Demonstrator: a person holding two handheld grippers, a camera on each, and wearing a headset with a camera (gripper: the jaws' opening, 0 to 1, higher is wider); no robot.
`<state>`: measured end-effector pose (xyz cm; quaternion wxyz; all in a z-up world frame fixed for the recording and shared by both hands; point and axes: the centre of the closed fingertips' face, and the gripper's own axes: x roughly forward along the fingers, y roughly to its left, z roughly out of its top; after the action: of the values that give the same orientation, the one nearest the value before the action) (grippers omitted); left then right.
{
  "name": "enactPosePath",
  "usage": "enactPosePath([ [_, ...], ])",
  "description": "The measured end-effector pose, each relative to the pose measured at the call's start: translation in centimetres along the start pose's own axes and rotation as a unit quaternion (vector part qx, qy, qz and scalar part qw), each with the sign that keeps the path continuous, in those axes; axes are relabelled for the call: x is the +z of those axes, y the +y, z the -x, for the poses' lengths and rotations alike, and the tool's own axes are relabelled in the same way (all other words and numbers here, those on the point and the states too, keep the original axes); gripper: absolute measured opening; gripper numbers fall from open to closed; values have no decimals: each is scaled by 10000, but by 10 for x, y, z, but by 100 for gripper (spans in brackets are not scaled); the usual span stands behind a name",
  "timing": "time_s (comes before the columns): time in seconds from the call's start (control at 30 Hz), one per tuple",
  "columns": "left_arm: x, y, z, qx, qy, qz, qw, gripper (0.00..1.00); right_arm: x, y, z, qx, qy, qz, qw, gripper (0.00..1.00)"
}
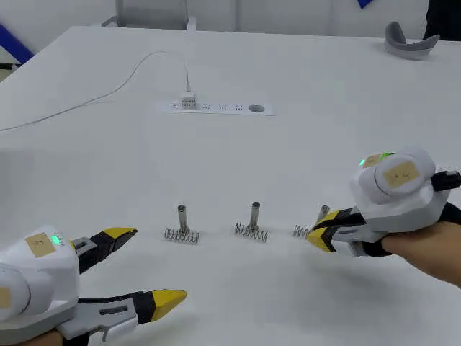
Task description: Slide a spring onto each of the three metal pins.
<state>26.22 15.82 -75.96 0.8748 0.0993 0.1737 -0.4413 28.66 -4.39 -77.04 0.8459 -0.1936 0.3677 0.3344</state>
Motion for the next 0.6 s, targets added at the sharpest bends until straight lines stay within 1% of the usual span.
enactPosePath([
  [0.13, -1, 0, 1, 10, 3, 3, 10000, 74, 9, 2, -1, 8, 95, 376, 9992, 12],
  [0.2, -1, 1, 1, 22, 3, 6, 10000, 74, 12, 3, -3, 54, 183, 550, 9983, 13],
  [0.27, -1, 1, 2, 34, 1, 12, 10000, 74, 15, 1, -4, 44, 272, 742, 9969, 14],
  [0.33, -1, 1, 2, 42, -5, 16, 10000, 74, 15, 0, -7, 89, 421, 862, 9954, 14],
  [0.37, -1, 1, 2, 44, -8, 16, 10000, 74, 16, -1, -8, 104, 448, 902, 9949, 14],
  [0.53, -1, 1, 2, 49, -20, 13, 10000, 74, 16, -1, -14, 325, 756, 1080, 9907, 14],
  [0.6, -1, 1, 2, 53, -17, 14, 10000, 74, 15, -1, -17, 376, 863, 1147, 9889, 14],
])
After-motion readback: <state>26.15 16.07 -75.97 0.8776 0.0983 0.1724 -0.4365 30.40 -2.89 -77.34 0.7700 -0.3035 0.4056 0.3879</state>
